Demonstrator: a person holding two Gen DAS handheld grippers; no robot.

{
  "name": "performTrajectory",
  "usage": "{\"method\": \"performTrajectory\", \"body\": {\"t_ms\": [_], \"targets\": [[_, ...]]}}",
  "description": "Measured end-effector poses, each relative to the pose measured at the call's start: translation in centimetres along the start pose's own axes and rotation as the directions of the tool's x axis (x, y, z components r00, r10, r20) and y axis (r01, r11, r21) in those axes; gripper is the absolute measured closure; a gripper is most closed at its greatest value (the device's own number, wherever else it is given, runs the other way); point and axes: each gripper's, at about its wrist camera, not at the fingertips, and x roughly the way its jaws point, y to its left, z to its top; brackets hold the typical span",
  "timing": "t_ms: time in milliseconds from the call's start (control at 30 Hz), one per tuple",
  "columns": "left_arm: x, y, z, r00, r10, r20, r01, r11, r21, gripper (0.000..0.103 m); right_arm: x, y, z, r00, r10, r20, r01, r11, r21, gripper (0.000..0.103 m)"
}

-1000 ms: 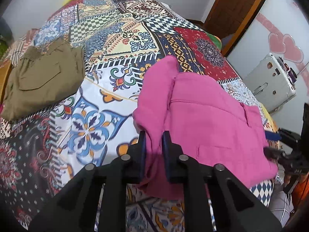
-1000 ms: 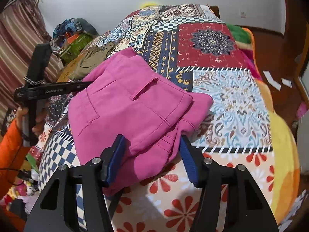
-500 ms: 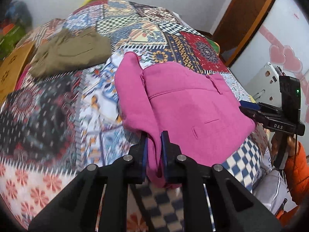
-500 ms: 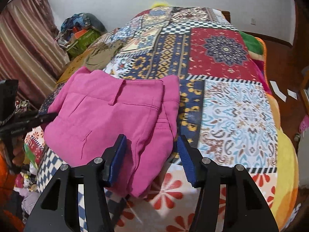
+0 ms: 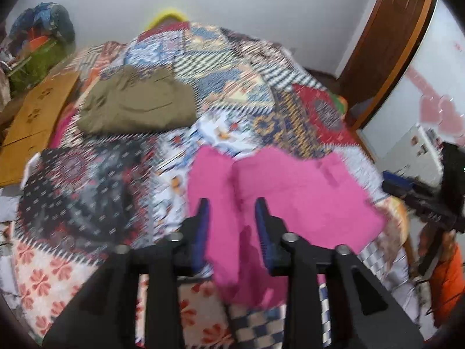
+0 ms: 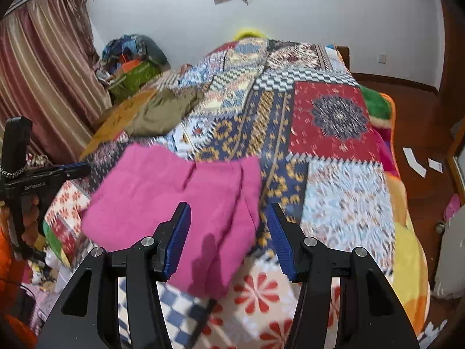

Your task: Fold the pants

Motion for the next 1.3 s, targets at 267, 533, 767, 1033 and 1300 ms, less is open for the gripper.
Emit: {"method": "performTrajectory", "body": {"t_ms": [267, 533, 767, 1033, 1300], "targets": [[3.5, -4.4, 1.6, 0.996, -0.086, 0.001, 0.086, 0.994, 0.063, 0.07, 5.1, 3.1, 2.0, 0.992, 0.11, -0.062, -0.116, 0.989, -0.094, 0.066], [8.6, -3.8, 1.9, 0.991, -0.068, -0.112, 0.072, 0.997, 0.037, 0.095, 9.3, 3.7, 2.0, 0.974, 0.077, -0.214, -0.115, 0.978, -0.174, 0.084], [10.3, -3.1, 1.5, 0.985, -0.048, -0.168, 0.052, 0.998, 0.021, 0.099, 9.1, 3.5, 2.1, 0.968, 0.061, -0.242, -0.106, 0.978, -0.179, 0.084], [4.1, -4.9, 0.0, 0.991, -0.092, -0.094, 0.101, 0.991, 0.091, 0.076, 1.3, 3.4, 0.9, 0.988, 0.11, -0.11, -0.123, 0.986, -0.11, 0.076], [4.1, -5.5, -5.2, 0.997, 0.007, -0.075, 0.006, 0.985, 0.174, 0.035, 1.7, 3.5, -5.8, 0.986, 0.01, -0.167, -0.04, 0.983, -0.178, 0.073]]}}
